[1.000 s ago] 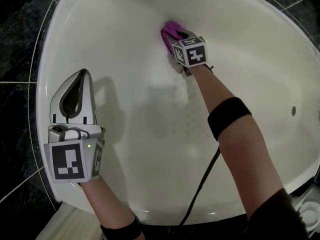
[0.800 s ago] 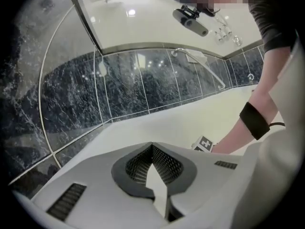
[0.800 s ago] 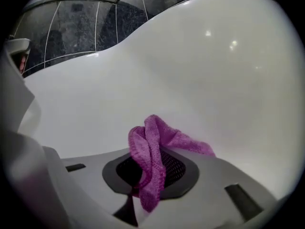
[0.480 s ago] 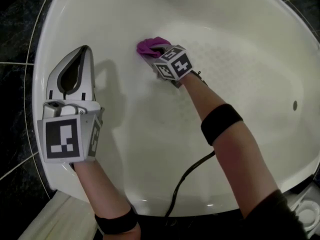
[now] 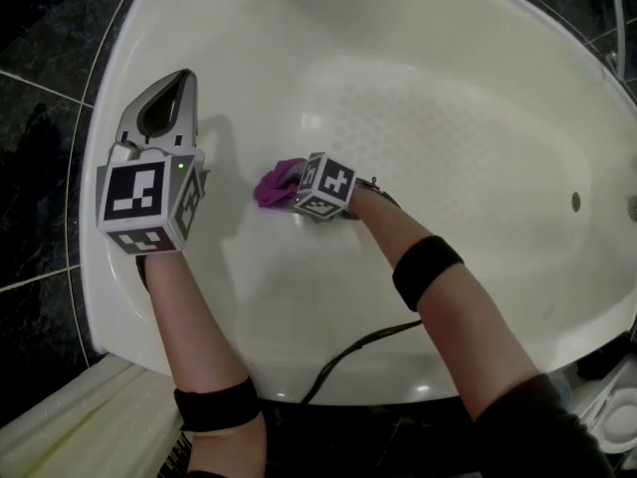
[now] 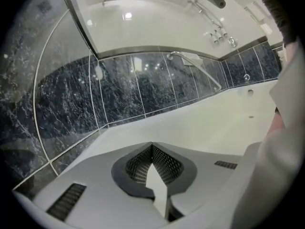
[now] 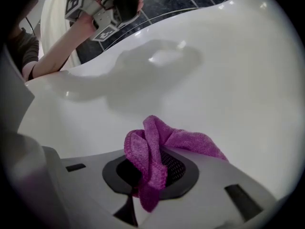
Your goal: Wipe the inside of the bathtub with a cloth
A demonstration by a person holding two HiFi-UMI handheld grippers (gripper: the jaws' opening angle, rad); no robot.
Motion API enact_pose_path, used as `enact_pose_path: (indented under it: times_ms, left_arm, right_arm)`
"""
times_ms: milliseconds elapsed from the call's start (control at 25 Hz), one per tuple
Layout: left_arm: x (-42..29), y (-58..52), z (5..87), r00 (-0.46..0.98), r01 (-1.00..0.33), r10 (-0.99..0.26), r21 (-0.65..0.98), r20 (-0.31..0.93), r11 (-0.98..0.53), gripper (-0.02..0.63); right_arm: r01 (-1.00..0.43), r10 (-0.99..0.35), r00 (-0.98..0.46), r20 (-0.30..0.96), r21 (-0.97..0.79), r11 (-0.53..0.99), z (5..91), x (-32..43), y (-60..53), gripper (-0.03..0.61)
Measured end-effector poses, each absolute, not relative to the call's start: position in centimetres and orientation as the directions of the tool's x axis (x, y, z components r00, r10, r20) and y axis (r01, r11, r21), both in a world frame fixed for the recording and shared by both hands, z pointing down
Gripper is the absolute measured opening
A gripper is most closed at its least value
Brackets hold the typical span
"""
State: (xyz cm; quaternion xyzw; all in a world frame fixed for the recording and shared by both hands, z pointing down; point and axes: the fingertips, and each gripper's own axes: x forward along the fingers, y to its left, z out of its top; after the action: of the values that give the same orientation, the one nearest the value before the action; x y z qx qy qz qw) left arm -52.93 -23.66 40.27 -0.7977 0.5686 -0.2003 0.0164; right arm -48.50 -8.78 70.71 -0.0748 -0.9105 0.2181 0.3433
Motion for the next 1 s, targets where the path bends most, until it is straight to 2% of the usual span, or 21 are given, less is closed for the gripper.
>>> enact_pose_path:
  times_ms: [160, 560, 760, 1000]
  left_arm:
    - [-52.9, -23.7, 40.4, 0.281, -0.900, -0.912, -0.248, 0.300, -0.359, 0.000]
    - [-52.6, -23.9, 40.7, 0.306, -0.890, -0.905, -0.249, 0.296, -0.382, 0.000]
    - [-52.5, -24.0, 41.7, 0.313, -0.875, -0.895, -0.270, 0.317, -0.401, 0.000]
    - [-51.8, -23.3, 42.4, 0.343, -0.869, -0.890, -0.259, 0.300, -0.422, 0.000]
  right_arm:
    - [0.099, 0.436, -0.692, 0.575, -0.523, 0.847, 70.6, -47.9, -3.1, 0.089]
    - [0.193, 0.639, -0.533, 0.555, -0.655, 0.730, 70.0, -42.8, 4.4, 0.089]
    - [0.221, 0.602, -0.559, 0.570, -0.597, 0.771, 69.6, -43.0, 4.3, 0.089]
    - [0.122, 0.428, -0.759, 0.490, -0.539, 0.833, 64.8, -43.4, -0.9, 0.089]
